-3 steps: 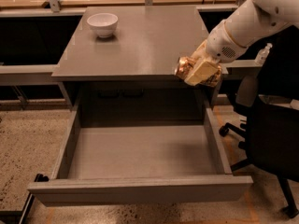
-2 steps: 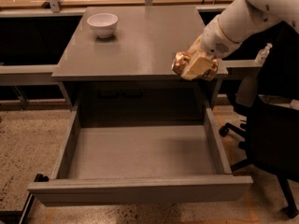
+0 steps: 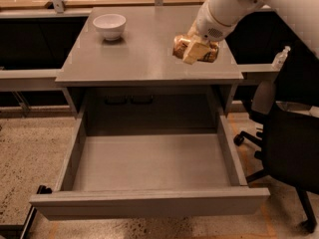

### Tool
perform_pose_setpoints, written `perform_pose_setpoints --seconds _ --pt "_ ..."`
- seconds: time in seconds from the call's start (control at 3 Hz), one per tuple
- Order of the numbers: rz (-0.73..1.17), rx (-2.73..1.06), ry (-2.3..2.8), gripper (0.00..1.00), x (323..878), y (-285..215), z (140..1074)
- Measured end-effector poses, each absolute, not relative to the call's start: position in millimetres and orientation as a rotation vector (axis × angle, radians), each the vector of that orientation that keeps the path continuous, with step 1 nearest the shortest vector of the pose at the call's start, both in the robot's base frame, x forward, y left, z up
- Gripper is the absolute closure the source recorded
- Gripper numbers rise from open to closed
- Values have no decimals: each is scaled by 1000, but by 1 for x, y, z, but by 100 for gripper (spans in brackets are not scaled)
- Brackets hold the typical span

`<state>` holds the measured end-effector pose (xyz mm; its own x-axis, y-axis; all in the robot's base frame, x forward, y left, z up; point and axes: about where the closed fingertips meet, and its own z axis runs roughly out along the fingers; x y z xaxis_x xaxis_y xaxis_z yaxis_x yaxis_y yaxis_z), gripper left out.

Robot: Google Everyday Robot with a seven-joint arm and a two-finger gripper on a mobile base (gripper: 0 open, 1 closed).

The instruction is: Pick orange can from top drawer and place on counter

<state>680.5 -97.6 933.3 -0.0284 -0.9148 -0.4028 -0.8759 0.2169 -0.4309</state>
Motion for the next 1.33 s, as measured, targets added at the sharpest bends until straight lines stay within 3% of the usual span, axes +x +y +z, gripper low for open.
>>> perform_pose_setpoints --seconds 0.33,1.0,1.33 --pt "-151 -1636 1884 100 717 -91 936" --pt "-211 -1632 1911 59 781 -87 905" --pt "-135 -1623 1915 35 797 -84 887"
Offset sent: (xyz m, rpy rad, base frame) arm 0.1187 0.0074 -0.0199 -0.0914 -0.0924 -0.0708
